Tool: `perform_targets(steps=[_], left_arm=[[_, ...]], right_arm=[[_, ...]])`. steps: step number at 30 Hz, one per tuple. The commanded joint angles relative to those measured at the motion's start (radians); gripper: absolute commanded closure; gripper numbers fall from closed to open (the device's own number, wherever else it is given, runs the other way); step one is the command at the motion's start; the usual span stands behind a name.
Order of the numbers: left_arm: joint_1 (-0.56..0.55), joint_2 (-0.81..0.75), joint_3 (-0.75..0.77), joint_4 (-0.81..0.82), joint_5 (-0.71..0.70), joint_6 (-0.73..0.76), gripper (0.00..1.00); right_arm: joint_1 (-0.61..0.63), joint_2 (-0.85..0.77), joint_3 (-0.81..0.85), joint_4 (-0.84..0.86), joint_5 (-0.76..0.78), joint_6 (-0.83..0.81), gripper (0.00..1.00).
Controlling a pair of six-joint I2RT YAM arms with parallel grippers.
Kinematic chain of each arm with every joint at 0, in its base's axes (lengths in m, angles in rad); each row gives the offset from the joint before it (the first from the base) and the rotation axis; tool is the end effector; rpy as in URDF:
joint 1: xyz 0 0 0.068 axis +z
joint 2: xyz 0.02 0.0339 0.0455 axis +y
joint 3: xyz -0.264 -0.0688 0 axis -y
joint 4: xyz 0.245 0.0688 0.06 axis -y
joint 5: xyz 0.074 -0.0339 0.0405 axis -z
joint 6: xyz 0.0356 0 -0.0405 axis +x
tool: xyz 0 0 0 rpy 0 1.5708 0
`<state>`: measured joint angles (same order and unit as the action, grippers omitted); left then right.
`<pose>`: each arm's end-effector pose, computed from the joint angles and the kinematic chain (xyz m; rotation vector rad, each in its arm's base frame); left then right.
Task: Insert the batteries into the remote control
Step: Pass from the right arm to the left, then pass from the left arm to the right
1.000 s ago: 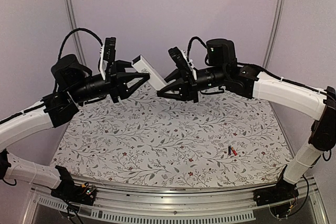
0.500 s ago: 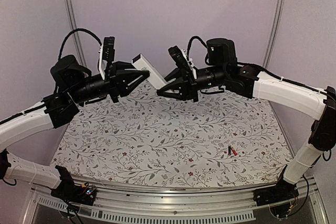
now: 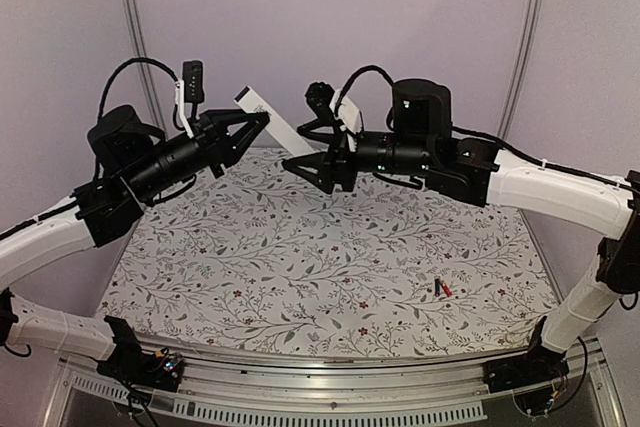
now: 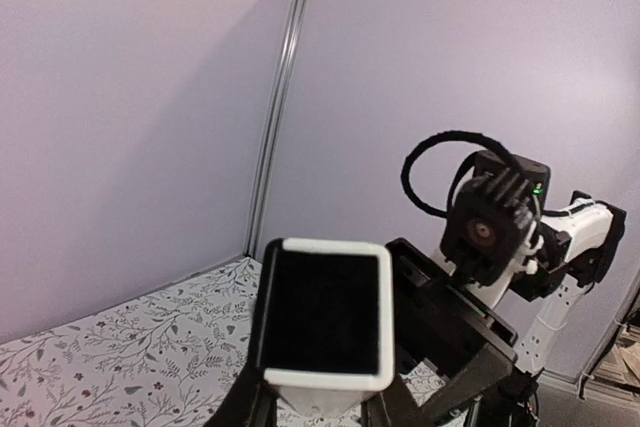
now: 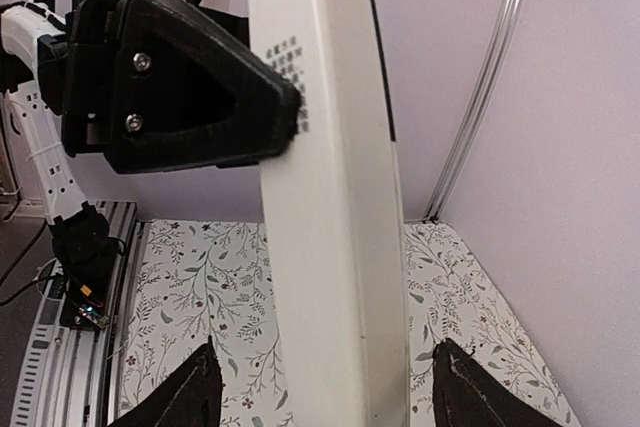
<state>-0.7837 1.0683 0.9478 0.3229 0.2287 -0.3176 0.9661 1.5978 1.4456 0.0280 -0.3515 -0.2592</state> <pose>0.1712 -0.1820 0.3968 0.5316 1.3588 -1.0683 0.2088 0.3237 0.3863 -1.2205 1.2633 0.8194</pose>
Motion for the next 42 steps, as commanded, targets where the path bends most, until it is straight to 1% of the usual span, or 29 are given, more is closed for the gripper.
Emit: perform_targets(steps=[1, 3, 7, 10, 16, 19, 21, 25, 26, 27, 28, 29, 30, 31, 34, 36, 42], left_arm=[[-0.010, -0.031, -0.027, -0.002, -0.097, -0.043, 1.00], [-0.010, -0.033, -0.029, 0.006, -0.092, -0.043, 1.00], [-0.010, -0.035, -0.032, 0.006, -0.085, -0.046, 1.00], [-0.009, -0.036, -0.037, 0.005, -0.087, -0.052, 1.00], [-0.011, -0.033, -0.049, 0.025, -0.087, -0.053, 1.00], [-0.009, -0.030, -0.045, 0.025, -0.084, -0.051, 1.00], [-0.010, -0.031, -0.046, 0.022, -0.082, -0.050, 1.00], [-0.010, -0.045, -0.047, 0.008, -0.076, -0.026, 1.00], [-0.009, -0.053, -0.042, -0.004, -0.066, 0.008, 0.88], [-0.009, -0.063, -0.039, -0.017, -0.055, 0.046, 0.62], [-0.009, -0.076, -0.035, -0.036, -0.032, 0.091, 0.36], [-0.008, -0.094, -0.034, -0.051, -0.005, 0.145, 0.20], [-0.009, -0.114, -0.038, -0.065, 0.024, 0.193, 0.13], [-0.008, -0.136, -0.046, -0.073, 0.061, 0.239, 0.11], [-0.011, -0.193, -0.085, -0.081, 0.167, 0.347, 0.11], [-0.010, -0.206, -0.097, -0.094, 0.215, 0.379, 0.11], [-0.010, -0.168, -0.073, -0.125, 0.257, 0.431, 0.14]], right_arm=[[0.107, -0.003, 0.009, 0.081, 0.340, -0.146, 0.29], [0.116, 0.018, 0.028, 0.081, 0.414, -0.161, 0.33], [0.121, 0.051, 0.052, 0.096, 0.494, -0.148, 0.48], [0.128, 0.070, 0.066, 0.109, 0.545, -0.146, 0.55], [0.137, 0.108, 0.097, 0.105, 0.579, -0.146, 0.55], [0.140, 0.126, 0.118, 0.103, 0.622, -0.156, 0.58], [0.147, 0.139, 0.133, 0.102, 0.658, -0.163, 0.66], [0.148, 0.140, 0.141, 0.091, 0.660, -0.155, 0.91], [0.146, 0.137, 0.141, 0.081, 0.645, -0.146, 0.97], [0.143, 0.127, 0.141, 0.064, 0.621, -0.137, 1.00], [0.133, 0.120, 0.142, 0.040, 0.560, -0.129, 1.00], [0.118, 0.108, 0.143, 0.008, 0.462, -0.112, 1.00], [0.101, 0.097, 0.143, -0.019, 0.344, -0.099, 1.00], [0.077, 0.076, 0.143, -0.056, 0.201, -0.077, 1.00], [0.014, 0.035, 0.142, -0.128, -0.226, -0.021, 1.00], [0.011, 0.021, 0.143, -0.170, -0.313, -0.043, 1.00], [0.011, 0.016, 0.151, -0.253, -0.379, -0.103, 1.00]])
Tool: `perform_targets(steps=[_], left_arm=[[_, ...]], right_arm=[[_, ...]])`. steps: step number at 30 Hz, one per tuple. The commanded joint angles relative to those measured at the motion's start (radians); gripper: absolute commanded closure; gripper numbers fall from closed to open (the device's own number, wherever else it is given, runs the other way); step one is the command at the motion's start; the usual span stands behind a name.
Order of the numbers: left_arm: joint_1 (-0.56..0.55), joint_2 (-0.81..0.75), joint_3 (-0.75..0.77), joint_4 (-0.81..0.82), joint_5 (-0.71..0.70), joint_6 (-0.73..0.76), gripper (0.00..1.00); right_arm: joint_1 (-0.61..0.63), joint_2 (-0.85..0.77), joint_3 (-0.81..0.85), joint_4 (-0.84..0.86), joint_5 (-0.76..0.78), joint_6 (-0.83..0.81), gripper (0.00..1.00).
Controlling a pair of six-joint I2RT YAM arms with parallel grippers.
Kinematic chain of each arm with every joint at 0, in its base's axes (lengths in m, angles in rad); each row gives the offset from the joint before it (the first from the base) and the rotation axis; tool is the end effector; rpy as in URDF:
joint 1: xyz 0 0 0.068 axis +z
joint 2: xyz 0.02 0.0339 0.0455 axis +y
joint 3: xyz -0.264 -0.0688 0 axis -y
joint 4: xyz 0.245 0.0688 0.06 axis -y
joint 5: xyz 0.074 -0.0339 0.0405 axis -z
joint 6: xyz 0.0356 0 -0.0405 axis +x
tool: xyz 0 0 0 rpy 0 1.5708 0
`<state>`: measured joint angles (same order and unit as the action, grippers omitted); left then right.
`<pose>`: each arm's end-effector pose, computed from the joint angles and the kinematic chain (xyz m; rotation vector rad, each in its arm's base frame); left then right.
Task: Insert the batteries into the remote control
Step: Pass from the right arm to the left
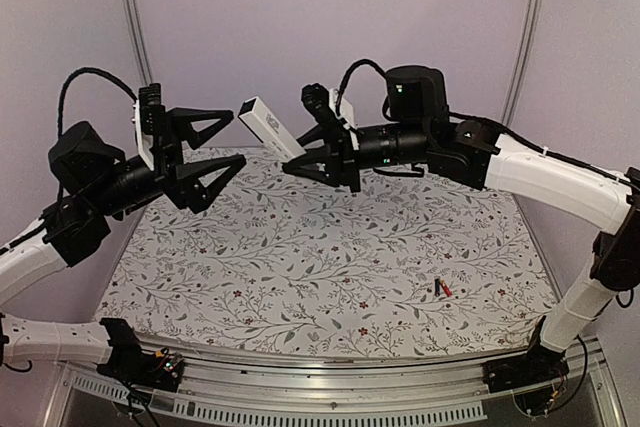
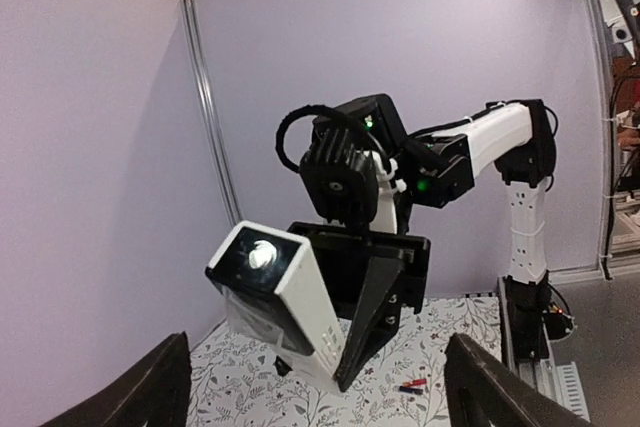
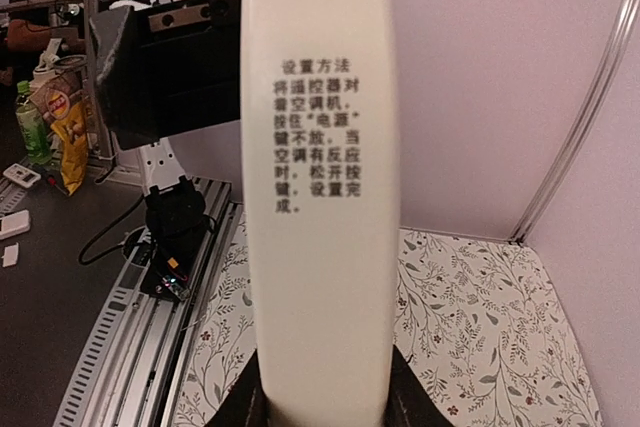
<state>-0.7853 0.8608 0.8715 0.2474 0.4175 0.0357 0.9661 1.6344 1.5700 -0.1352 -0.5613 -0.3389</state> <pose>0.1279 -0.1483 0.4035 0.8745 1.0840 -0.9030 0.2045 0.3293 0.4004 -1.4213 1.1653 0.9419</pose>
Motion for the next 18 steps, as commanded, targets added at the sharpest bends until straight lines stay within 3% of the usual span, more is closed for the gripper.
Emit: perform_targets(steps=[1, 6, 13, 18], left_arm=[[-0.009, 0.057, 0.016, -0.049, 0.092, 0.077, 0.16], [-0.008, 0.155, 0.081, -0.045, 0.180, 0.026, 0.27], [-0.014, 0.184, 0.053, 0.040, 0.223, -0.032, 0.46], [-0.023, 0.193, 0.050, 0.044, 0.226, -0.033, 0.69]], right_arm=[[0.012, -0.021, 0.027, -0.091, -0.178, -0.026, 1.00], [0.017, -0.021, 0.033, -0.090, -0.183, -0.032, 1.00], [0.025, -0.022, 0.033, -0.090, -0.172, -0.032, 1.00], [0.025, -0.021, 0.034, -0.085, -0.170, -0.032, 1.00]])
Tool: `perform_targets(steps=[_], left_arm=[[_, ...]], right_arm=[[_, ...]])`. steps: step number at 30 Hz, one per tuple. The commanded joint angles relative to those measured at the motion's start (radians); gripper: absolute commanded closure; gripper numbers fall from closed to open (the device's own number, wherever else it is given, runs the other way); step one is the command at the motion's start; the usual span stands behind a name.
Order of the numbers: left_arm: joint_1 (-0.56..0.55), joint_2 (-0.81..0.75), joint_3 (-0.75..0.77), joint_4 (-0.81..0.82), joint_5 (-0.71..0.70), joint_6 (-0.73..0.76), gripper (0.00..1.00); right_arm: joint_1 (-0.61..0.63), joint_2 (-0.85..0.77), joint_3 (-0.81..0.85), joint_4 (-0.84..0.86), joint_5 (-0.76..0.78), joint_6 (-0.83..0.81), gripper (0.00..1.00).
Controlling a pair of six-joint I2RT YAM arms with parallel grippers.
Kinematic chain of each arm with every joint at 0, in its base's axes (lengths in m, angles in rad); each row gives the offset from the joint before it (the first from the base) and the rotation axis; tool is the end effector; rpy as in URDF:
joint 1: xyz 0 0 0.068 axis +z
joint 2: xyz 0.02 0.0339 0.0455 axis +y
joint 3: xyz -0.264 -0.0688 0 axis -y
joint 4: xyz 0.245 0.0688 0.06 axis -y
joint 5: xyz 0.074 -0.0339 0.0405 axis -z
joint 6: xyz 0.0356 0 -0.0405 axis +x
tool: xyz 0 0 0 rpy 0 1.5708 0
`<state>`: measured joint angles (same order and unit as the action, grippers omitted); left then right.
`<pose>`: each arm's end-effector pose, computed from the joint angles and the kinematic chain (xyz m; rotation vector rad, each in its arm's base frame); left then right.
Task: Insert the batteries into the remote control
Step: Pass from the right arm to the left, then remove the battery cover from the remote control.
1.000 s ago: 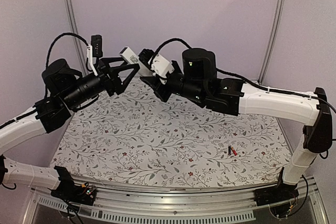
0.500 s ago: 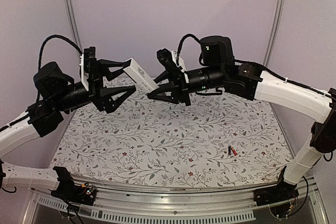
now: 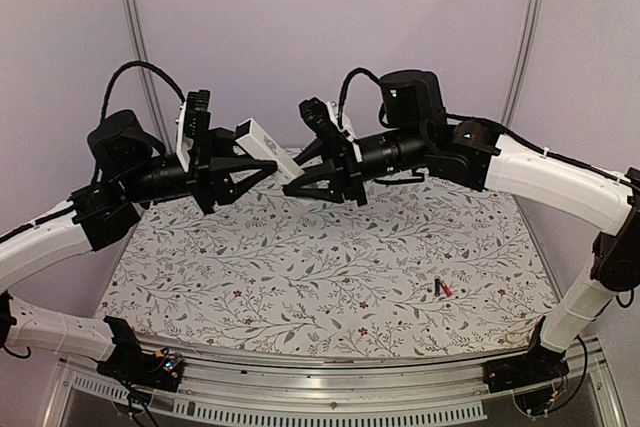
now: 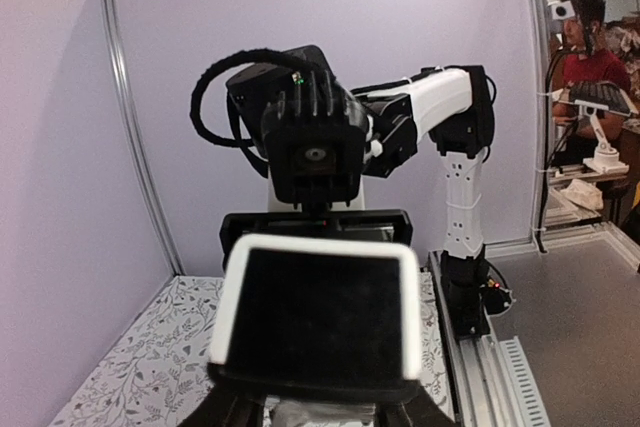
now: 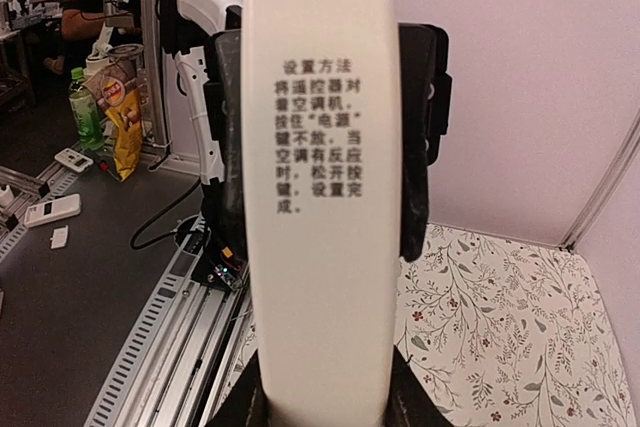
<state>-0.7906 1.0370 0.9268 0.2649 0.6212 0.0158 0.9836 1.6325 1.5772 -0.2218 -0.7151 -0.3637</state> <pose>0.1523 -0.1834 0.3893 1.0607 1.1117 -1.0624 0.1918 0.3303 0.3958 -1.5589 1.1179 1.0822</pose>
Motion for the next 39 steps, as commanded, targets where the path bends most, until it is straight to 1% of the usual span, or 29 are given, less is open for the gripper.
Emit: perform_targets(steps=[1, 2, 3, 4, 5, 6, 8, 10, 12, 13, 14, 18, 21, 26, 31, 36, 39], left_arm=[[-0.020, 0.015, -0.006, 0.027, 0.025, -0.013, 0.73], [-0.022, 0.014, -0.006, 0.027, 0.028, -0.013, 0.82], [-0.024, 0.013, -0.007, 0.027, 0.028, -0.013, 0.95], [-0.025, 0.010, -0.008, 0.027, 0.027, -0.013, 1.00], [-0.026, 0.006, -0.010, 0.026, 0.024, -0.013, 1.00], [-0.026, 0.000, -0.013, 0.029, 0.018, -0.033, 1.00], [-0.025, -0.014, -0.022, 0.042, -0.002, -0.049, 1.00], [-0.026, -0.030, -0.032, 0.062, -0.039, -0.067, 1.00], [-0.026, -0.046, -0.037, 0.078, -0.087, -0.096, 1.00], [-0.027, -0.049, -0.035, 0.082, -0.114, -0.117, 1.00], [-0.026, -0.051, -0.029, 0.084, -0.149, -0.139, 1.00], [-0.022, -0.041, 0.009, 0.086, -0.255, -0.272, 1.00], [-0.021, -0.027, 0.029, 0.111, -0.278, -0.365, 1.00], [-0.021, -0.010, 0.081, 0.160, -0.271, -0.473, 1.00], [-0.022, -0.015, 0.096, 0.230, -0.266, -0.567, 1.00], [-0.022, -0.003, 0.090, 0.275, -0.246, -0.629, 1.00], [-0.021, 0.007, 0.081, 0.298, -0.244, -0.650, 1.00]], right_arm=[[0.007, -0.019, 0.027, 0.002, -0.017, -0.008, 1.00], [0.007, -0.017, 0.028, 0.002, -0.016, -0.006, 1.00], [0.007, -0.016, 0.029, 0.003, -0.017, -0.005, 1.00], [0.007, -0.016, 0.029, 0.004, -0.014, -0.005, 1.00], [0.007, -0.016, 0.029, 0.004, -0.010, -0.004, 1.00], [0.007, -0.016, 0.030, 0.006, -0.002, -0.003, 0.98], [0.007, -0.019, 0.019, 0.025, 0.039, 0.004, 0.71], [0.007, -0.038, -0.018, 0.072, 0.092, 0.009, 0.29], [0.007, -0.087, -0.093, 0.163, 0.138, 0.004, 0.11], [0.008, -0.110, -0.147, 0.232, 0.159, 0.002, 0.05], [0.009, -0.144, -0.202, 0.304, 0.177, -0.006, 0.02], [0.019, -0.254, -0.369, 0.524, 0.207, -0.089, 0.01], [0.023, -0.291, -0.417, 0.598, 0.203, -0.198, 0.01], [0.023, -0.257, -0.356, 0.612, 0.188, -0.342, 0.01], [0.036, -0.222, -0.318, 0.674, 0.182, -0.477, 0.01], [0.041, -0.186, -0.287, 0.729, 0.166, -0.518, 0.02], [0.044, -0.163, -0.266, 0.747, 0.166, -0.517, 0.06]])
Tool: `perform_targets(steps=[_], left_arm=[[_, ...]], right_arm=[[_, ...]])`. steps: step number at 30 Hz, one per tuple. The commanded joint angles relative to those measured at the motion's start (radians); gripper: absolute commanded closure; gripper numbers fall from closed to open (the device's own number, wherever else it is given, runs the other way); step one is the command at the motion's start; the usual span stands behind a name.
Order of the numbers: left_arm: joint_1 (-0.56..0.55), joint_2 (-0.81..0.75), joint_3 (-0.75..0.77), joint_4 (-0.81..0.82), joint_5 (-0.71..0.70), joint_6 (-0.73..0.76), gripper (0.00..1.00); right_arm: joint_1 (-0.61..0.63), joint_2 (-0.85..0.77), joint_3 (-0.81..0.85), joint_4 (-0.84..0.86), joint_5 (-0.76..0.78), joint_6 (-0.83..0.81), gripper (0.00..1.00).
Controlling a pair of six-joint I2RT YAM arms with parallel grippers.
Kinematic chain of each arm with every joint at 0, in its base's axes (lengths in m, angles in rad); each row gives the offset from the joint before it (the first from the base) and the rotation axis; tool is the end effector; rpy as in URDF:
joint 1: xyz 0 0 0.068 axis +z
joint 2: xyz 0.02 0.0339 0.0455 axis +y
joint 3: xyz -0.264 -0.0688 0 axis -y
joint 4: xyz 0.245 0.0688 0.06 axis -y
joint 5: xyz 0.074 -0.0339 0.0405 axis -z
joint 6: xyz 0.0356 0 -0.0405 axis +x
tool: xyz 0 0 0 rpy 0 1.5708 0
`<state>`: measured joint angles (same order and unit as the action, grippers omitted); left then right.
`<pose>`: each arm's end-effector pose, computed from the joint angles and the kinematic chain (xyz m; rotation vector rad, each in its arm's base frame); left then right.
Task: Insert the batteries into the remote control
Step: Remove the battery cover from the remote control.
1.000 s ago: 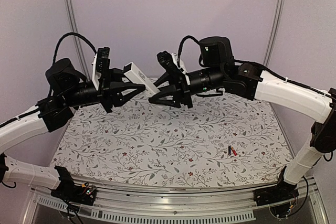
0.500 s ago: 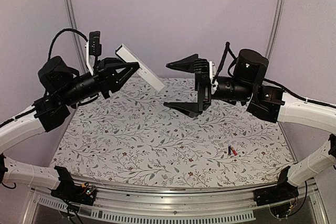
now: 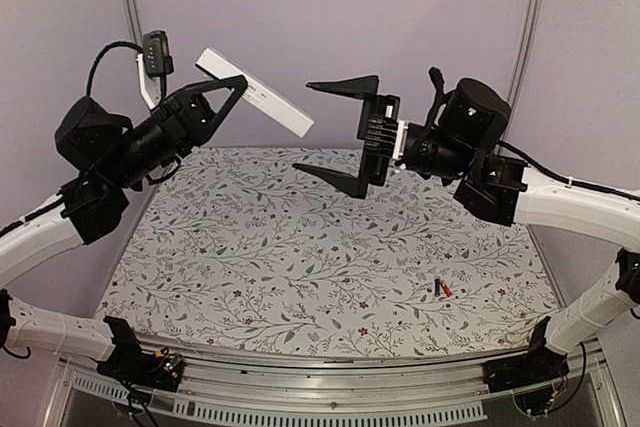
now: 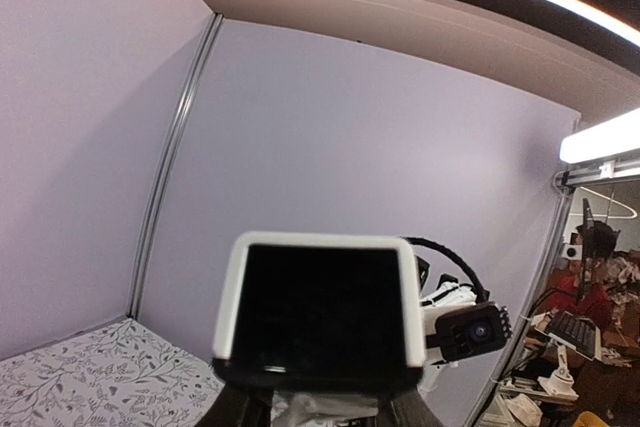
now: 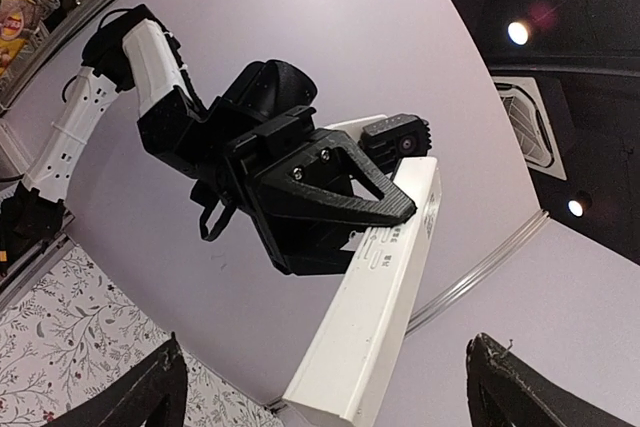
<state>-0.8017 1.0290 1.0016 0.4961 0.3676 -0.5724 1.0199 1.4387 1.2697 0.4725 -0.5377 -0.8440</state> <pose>0.1480 -0.1713 0.4414 0.4978 1.1504 -1.4107 0.1607 0.2964 0.4244 -1.2755 0.3669 0.4896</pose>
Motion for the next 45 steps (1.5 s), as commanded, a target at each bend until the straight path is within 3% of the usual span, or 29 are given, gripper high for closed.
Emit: perform_targets(steps=[1, 17, 19, 21, 23, 27, 36, 45], left_arm=[[-0.011, 0.018, 0.004, 0.078, 0.016, -0.070, 1.00], [-0.010, 0.038, -0.005, 0.125, 0.042, -0.112, 1.00], [-0.009, 0.030, -0.008, 0.124, 0.034, -0.106, 1.00], [-0.007, 0.022, -0.010, 0.122, 0.027, -0.100, 1.00], [-0.005, 0.016, -0.011, 0.121, 0.023, -0.095, 1.00], [0.000, 0.005, -0.009, 0.119, 0.015, -0.090, 1.00], [0.007, -0.013, -0.014, 0.117, 0.008, -0.071, 1.00], [0.010, -0.014, -0.019, 0.091, 0.000, -0.061, 1.00]], right_arm=[[0.009, 0.038, 0.047, 0.058, -0.004, -0.037, 0.08], [0.026, 0.091, 0.072, 0.080, -0.004, -0.018, 0.55], [0.026, 0.085, 0.064, 0.076, 0.000, -0.017, 0.63], [0.026, 0.079, 0.050, 0.074, 0.009, -0.015, 0.79], [0.026, 0.070, 0.040, 0.071, 0.024, -0.015, 0.85], [0.028, 0.056, 0.019, 0.054, 0.038, -0.024, 0.81], [0.028, 0.030, -0.014, 0.028, 0.084, -0.047, 0.54], [0.028, -0.037, -0.037, -0.010, 0.168, -0.050, 0.41]])
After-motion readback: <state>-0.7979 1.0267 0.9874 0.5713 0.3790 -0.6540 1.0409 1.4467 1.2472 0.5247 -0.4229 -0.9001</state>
